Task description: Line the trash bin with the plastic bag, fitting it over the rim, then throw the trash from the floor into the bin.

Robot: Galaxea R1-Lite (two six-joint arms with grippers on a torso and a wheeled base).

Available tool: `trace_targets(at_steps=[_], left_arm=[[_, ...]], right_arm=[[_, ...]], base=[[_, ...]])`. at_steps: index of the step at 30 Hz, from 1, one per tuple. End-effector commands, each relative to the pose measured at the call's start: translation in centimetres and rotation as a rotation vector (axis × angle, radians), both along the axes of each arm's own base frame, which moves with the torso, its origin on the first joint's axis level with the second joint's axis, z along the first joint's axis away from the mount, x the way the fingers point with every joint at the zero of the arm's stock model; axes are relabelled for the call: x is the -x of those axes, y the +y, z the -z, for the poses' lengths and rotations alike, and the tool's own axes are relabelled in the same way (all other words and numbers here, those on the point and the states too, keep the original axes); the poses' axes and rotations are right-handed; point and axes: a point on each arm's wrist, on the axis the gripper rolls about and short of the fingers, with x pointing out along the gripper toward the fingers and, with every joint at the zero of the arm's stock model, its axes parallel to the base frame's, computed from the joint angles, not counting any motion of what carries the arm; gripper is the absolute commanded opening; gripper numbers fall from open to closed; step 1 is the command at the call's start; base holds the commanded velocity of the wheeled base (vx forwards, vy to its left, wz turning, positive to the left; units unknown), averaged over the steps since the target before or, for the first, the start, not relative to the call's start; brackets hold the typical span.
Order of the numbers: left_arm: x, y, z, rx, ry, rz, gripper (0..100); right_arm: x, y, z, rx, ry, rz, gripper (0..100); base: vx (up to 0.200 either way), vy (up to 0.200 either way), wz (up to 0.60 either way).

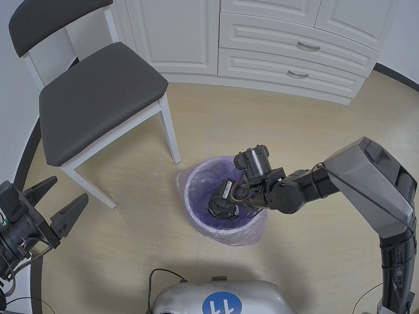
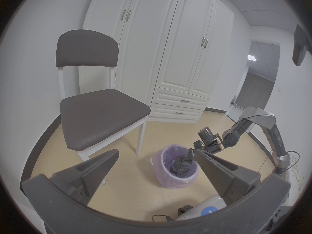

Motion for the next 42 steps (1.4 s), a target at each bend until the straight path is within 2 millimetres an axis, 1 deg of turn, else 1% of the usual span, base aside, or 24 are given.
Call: trace_targets(at_steps=[1, 4, 9, 11, 13, 14, 16, 18, 20, 25, 32, 34, 36, 37, 38, 39, 40, 42], left_arm=[[-0.1, 0.0, 0.1, -0.001, 0.009, 0.001, 100], [-0.2, 0.0, 0.2, -0.002, 0.012, 0.001, 100], [-0.2, 0.0, 0.2, -0.003, 0.011, 0.001, 100], [-0.2, 0.0, 0.1, -0.001, 0.009, 0.001, 100], [-0.2, 0.0, 0.1, -0.001, 0.007, 0.001, 100], [-0.1, 0.0, 0.1, -0.001, 0.006, 0.001, 100], [-0.1, 0.0, 0.1, -0.001, 0.006, 0.001, 100], [-0.1, 0.0, 0.1, -0.002, 0.007, 0.001, 100], [-0.1, 0.0, 0.1, -0.002, 0.005, 0.001, 100], [-0.1, 0.0, 0.1, -0.002, 0.004, 0.001, 100], [-0.1, 0.0, 0.1, -0.002, 0.004, 0.002, 100], [-0.1, 0.0, 0.1, -0.002, 0.004, 0.001, 100], [-0.1, 0.0, 0.2, -0.007, 0.006, 0.001, 100], [-0.1, 0.0, 0.2, -0.007, 0.006, 0.001, 100], [-0.1, 0.0, 0.3, -0.013, 0.008, 0.001, 100], [-0.1, 0.0, 0.3, -0.013, 0.008, 0.001, 100], [-0.1, 0.0, 0.3, -0.018, 0.008, 0.001, 100], [-0.1, 0.0, 0.4, -0.023, 0.009, 0.001, 100]], right_arm=[[-2.0, 1.0, 1.2, -0.086, -0.002, 0.071, 0], [-2.3, 1.1, 0.7, -0.173, -0.052, 0.100, 0], [-2.2, 0.9, 1.0, -0.215, -0.095, 0.105, 0], [-2.2, 0.9, 0.3, -0.261, -0.151, 0.118, 0], [-2.1, 0.9, 0.1, -0.287, -0.175, 0.131, 0], [-2.0, 0.7, -0.3, -0.344, -0.218, 0.147, 0], [-1.8, 0.7, -0.2, -0.378, -0.245, 0.146, 0], [-1.0, 0.4, 0.5, -0.414, -0.298, 0.116, 0], [-0.7, 0.3, 1.0, -0.398, -0.310, 0.090, 0], [0.2, -0.2, 2.7, -0.210, -0.294, -0.011, 0], [0.8, -1.4, 1.4, -0.045, -0.226, -0.056, 0], [0.7, -1.6, 1.5, -0.026, -0.208, -0.054, 0], [0.4, -1.6, 2.2, -0.019, -0.198, -0.052, 0], [0.4, -1.6, 2.2, -0.020, -0.199, -0.052, 0], [0.2, -1.5, 3.0, -0.010, -0.187, -0.052, 0], [0.2, -1.5, 3.0, -0.010, -0.187, -0.052, 0], [-0.1, -1.4, 3.5, -0.007, -0.183, -0.050, 0], [-0.4, -1.7, 3.5, -0.008, -0.186, -0.038, 0]], base=[[0.000, 0.000, 0.00], [0.000, 0.000, 0.00], [0.000, 0.000, 0.00], [0.000, 0.000, 0.00], [0.000, 0.000, 0.00], [0.000, 0.000, 0.00], [0.000, 0.000, 0.00], [0.000, 0.000, 0.00], [0.000, 0.000, 0.00], [0.000, 0.000, 0.00], [0.000, 0.000, 0.00], [0.000, 0.000, 0.00], [0.000, 0.000, 0.00], [0.000, 0.000, 0.00], [0.000, 0.000, 0.00], [0.000, 0.000, 0.00], [0.000, 0.000, 0.00], [0.000, 0.000, 0.00]])
